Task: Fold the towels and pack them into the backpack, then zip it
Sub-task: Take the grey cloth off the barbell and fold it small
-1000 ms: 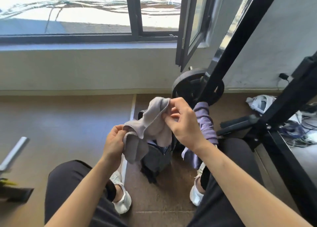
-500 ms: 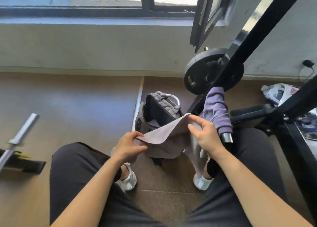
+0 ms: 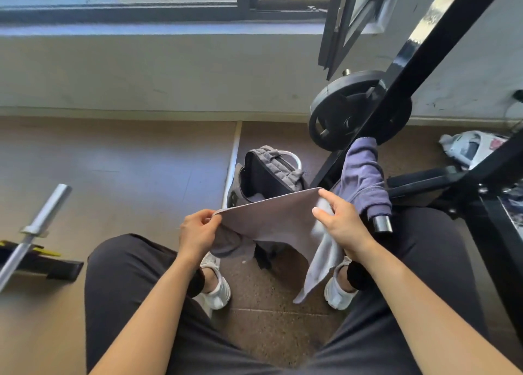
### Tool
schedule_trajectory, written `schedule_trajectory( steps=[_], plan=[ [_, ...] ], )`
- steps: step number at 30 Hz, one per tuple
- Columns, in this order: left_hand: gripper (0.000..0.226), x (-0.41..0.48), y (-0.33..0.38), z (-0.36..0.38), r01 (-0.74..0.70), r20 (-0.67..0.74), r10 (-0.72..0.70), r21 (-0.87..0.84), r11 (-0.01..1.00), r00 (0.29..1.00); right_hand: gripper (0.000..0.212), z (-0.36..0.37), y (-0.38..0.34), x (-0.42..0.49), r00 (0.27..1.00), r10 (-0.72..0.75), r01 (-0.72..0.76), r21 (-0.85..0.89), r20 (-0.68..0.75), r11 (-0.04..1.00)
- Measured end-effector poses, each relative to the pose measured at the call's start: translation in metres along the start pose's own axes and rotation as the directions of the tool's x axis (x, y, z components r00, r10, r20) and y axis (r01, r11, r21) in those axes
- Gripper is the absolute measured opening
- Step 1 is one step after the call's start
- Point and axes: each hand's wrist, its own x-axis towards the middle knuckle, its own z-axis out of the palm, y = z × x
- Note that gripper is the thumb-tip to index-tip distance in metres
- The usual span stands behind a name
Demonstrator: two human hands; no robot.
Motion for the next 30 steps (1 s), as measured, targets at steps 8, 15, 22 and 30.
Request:
schedule_trajectory(
  steps=[8, 15, 22, 30],
  plan=[
    [0.031, -0.033, 0.032, 0.011, 0.07, 0.294, 0.024, -0.303, 0.95, 0.956, 0.076, 0.018, -0.007, -0.017, 0.958, 0.069, -0.15, 0.28, 0.279, 0.948],
    [0.025, -0.063, 0.044, 0.031, 0.035, 0.587, 0.232, -0.407, 0.913, 0.775, 0.082, 0.044, -0.007, -0.029, 0.895, -0.037, -0.075, 0.232, 0.444, 0.97],
    [0.028, -0.065, 0.047, 0.029, -0.002, 0.736, 0.275, -0.349, 0.937, 0.618, 0.026, 0.046, -0.009, -0.03, 0.928, 0.036, -0.11, 0.18, 0.371, 0.977],
    [0.01, -0.04, 0.02, 0.033, -0.218, 0.586, 0.188, -0.021, 0.976, 0.788, 0.019, 0.031, -0.006, -0.012, 0.977, 0.187, -0.214, 0.442, 0.104, 0.871]
  ],
)
